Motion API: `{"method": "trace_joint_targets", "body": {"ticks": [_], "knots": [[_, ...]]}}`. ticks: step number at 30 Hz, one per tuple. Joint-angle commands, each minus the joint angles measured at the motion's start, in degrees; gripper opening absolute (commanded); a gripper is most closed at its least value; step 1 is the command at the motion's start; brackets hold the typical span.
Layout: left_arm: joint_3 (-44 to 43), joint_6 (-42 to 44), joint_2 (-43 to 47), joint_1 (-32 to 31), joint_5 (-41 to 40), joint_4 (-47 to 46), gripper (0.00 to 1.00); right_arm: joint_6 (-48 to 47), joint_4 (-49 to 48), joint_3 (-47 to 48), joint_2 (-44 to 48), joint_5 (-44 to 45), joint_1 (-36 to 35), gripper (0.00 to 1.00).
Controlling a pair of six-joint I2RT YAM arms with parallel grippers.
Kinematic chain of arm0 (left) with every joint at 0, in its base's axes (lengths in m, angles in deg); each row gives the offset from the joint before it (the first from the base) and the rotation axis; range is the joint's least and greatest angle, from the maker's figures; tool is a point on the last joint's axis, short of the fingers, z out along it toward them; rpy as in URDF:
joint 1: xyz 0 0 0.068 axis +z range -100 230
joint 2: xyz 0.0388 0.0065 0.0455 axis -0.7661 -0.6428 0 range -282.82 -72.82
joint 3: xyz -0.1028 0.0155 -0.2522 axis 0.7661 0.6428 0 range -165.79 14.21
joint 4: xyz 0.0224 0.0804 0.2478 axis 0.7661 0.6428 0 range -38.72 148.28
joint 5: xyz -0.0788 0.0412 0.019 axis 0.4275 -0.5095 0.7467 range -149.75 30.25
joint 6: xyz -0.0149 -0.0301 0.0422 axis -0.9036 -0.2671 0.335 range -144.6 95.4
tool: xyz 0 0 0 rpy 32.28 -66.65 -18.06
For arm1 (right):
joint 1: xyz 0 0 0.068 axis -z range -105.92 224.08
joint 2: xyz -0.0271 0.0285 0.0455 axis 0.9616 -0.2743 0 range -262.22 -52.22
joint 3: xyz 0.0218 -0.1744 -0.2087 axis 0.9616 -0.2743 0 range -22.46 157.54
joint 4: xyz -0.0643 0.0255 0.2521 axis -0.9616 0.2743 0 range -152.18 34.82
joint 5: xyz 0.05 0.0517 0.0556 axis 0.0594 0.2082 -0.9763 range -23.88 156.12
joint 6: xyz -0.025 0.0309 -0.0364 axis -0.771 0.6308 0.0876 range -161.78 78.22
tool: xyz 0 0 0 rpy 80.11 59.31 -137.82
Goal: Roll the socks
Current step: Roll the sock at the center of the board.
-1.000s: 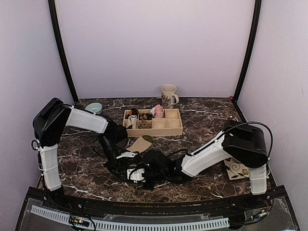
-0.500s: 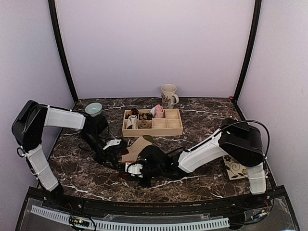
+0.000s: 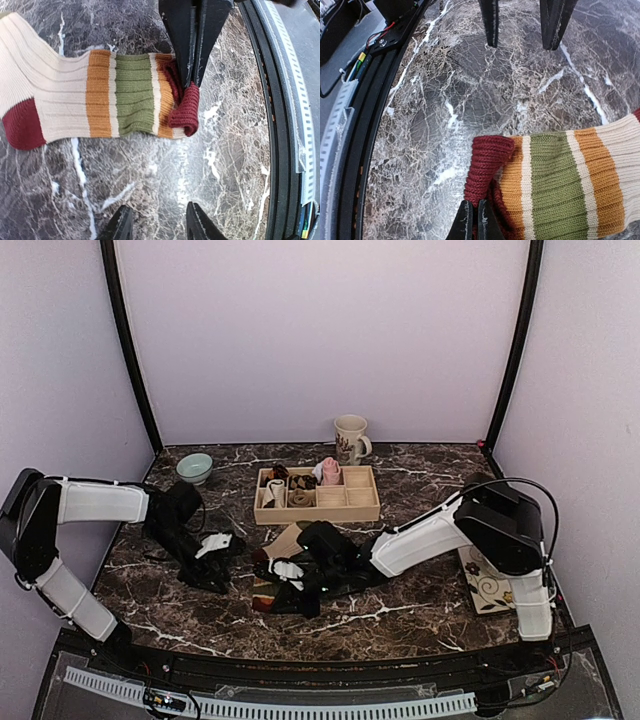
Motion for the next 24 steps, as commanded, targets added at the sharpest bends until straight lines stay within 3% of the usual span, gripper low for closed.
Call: {"method": "trace_joint_targets", "body": {"ticks": [1,10,24], "knots": [[1.2,-0.3,3.0,-2.0,-0.2,-2.3,0.4,6.0,14.4,0.9,-5.2,-3.5,2.4,0.0],[2.1,-4.9,1.9,-13.4,-5.8,-9.9,0.42,13.6,17.5,3.8,-10.7,-7.1,4.8,0.0],[-1.5,-7.2,-4.5,-17.7,-5.3,-15.5,0.42,17.9,15.7,3.9,-12.0,-6.7,6.4,0.0]]}}
